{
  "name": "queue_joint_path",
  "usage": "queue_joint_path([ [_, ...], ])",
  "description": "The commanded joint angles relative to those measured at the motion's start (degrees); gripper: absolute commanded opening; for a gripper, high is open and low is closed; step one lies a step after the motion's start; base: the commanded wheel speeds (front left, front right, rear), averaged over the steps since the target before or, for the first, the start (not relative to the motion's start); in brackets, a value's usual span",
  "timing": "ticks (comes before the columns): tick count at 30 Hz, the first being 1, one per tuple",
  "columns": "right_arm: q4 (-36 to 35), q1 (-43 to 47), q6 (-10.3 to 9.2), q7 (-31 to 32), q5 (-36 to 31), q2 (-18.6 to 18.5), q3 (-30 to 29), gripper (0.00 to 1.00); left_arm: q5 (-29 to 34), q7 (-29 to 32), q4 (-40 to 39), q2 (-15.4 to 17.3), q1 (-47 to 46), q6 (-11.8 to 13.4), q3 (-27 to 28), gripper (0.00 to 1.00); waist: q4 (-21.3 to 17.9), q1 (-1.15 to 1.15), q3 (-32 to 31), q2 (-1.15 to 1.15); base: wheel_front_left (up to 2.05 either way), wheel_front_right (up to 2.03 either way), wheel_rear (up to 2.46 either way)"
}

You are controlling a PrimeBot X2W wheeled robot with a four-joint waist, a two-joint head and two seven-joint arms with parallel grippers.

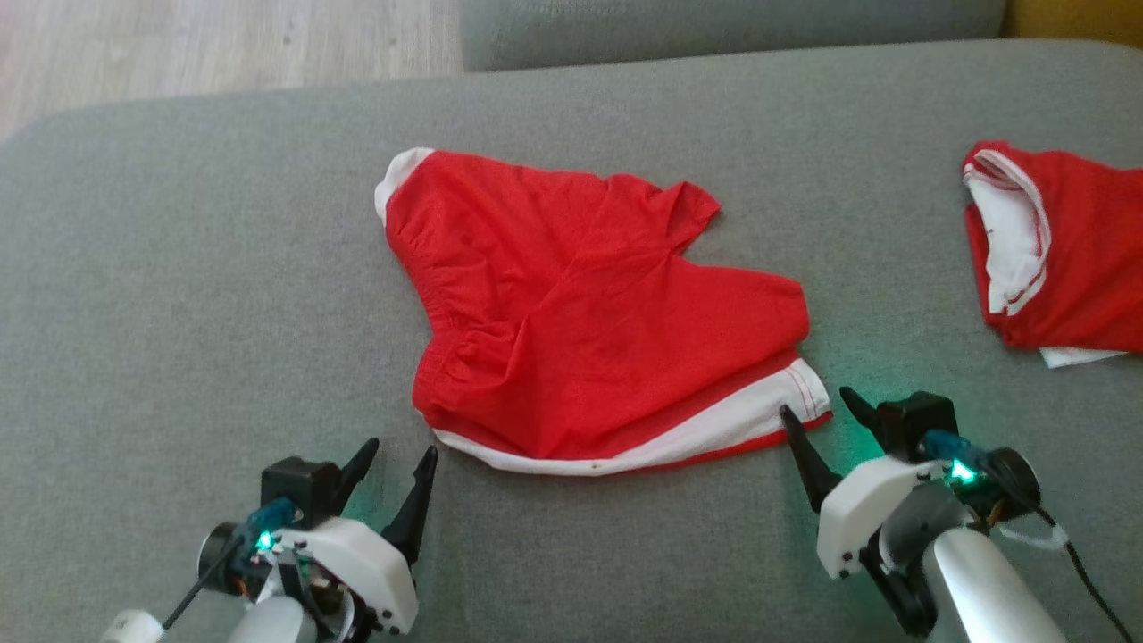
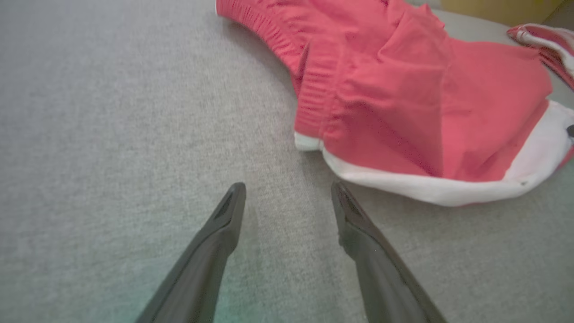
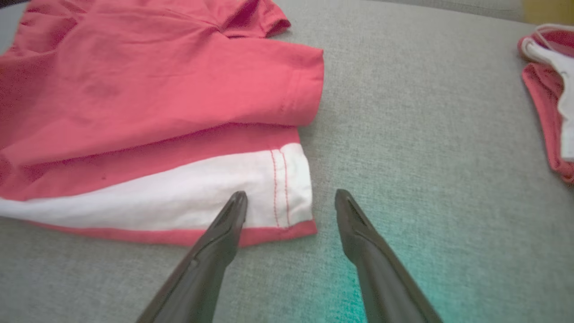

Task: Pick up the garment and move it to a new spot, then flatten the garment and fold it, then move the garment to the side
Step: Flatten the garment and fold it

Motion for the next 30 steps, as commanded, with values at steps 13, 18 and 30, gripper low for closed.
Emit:
queue_joint_path([
  [13,5.0,-7.8,0.42,-2.8,-0.2,1.1,4.0,1.00,-5.6,-2.6,2.1,2.9,-8.5,0.1,-4.5,1.00,0.5,-0.01,2.9,0.00,0.00,0.00,0.00],
  [18,6.4,-8.4,0.42,-3.5,0.1,1.1,4.8,1.00,-9.1,-2.6,1.4,4.5,-8.7,0.1,-7.5,1.00,-0.2,-0.01,2.6,0.00,0.00,0.00,0.00],
  [30,7.7,-8.9,0.42,-4.2,0.6,0.8,5.7,1.00,-14.6,-2.8,-1.6,8.8,-10.4,0.1,-12.2,1.00,-1.1,-0.01,2.8,0.00,0.00,0.00,0.00],
])
